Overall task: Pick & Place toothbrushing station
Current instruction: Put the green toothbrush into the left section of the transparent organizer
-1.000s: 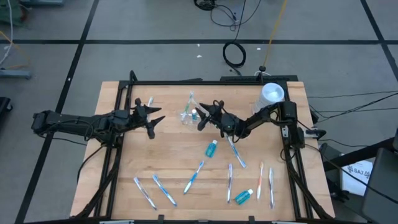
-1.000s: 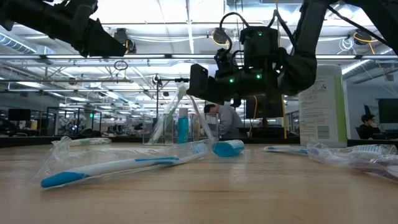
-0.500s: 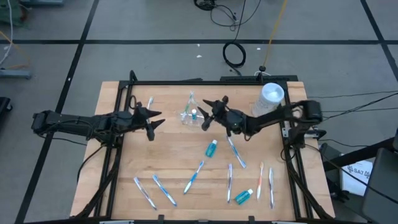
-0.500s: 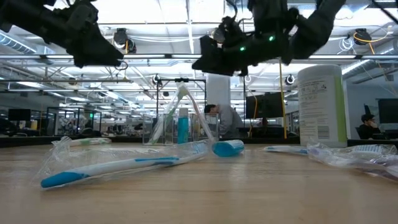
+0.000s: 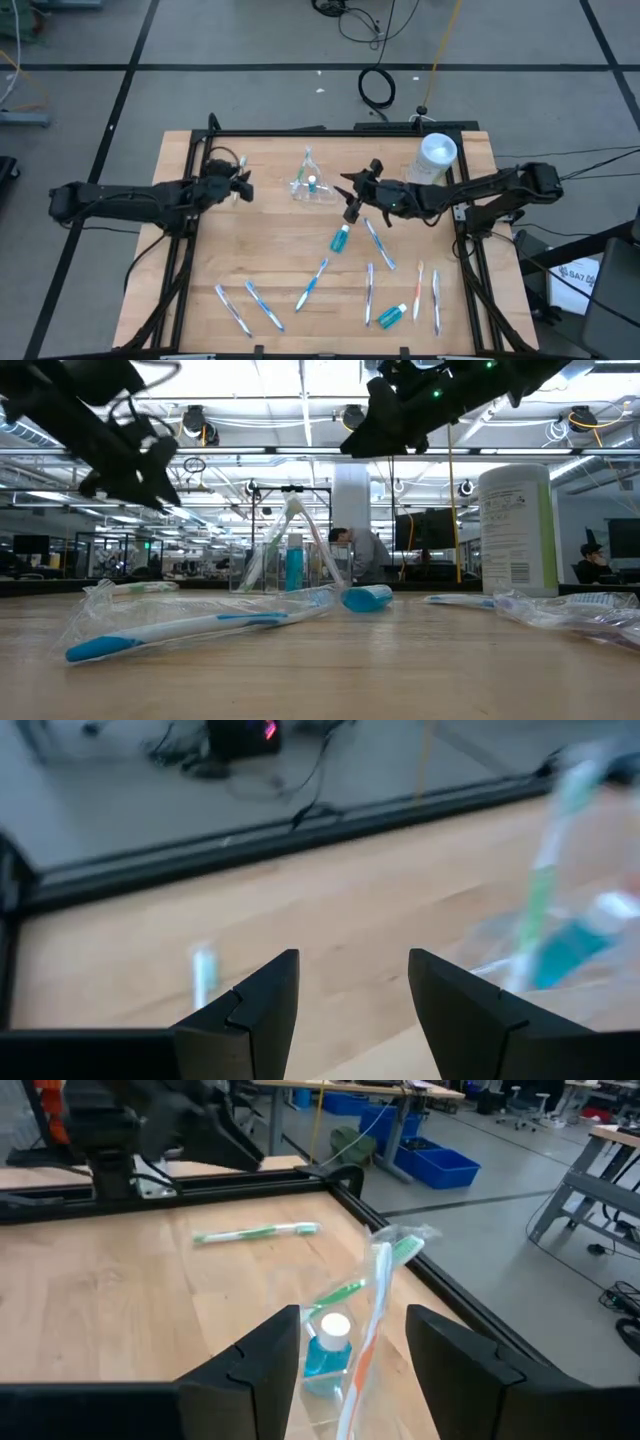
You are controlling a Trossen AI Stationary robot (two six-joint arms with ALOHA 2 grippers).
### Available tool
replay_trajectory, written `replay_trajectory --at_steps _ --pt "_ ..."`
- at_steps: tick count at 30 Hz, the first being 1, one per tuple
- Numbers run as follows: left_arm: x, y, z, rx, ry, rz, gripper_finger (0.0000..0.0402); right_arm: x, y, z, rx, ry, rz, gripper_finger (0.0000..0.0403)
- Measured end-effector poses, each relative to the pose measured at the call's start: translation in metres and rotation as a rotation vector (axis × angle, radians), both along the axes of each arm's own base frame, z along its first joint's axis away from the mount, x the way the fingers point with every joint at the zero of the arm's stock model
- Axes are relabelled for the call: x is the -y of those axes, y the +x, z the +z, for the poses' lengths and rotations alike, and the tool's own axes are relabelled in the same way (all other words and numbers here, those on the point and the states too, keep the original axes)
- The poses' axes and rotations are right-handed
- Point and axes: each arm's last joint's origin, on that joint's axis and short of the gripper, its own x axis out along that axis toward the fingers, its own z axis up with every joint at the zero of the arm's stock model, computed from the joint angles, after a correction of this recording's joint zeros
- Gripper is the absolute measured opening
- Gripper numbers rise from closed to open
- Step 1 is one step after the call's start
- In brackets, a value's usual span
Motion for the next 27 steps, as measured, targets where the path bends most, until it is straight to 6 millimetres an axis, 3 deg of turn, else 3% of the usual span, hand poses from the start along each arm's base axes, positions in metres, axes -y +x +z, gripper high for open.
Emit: replay_trajectory --at_steps 11,27 --pt "-0.055 0.0 -0.045 -0.229 -0.248 0.192 0.0195 0.0 0.0 -0.002 -0.02 0.003 -0.002 0.0173" --pt "-0.089 0.004 -0.079 -0.312 -0.3 0.262 0.0195 0.0 -0.001 -0.003 -0.024 0.004 -0.003 0.0171"
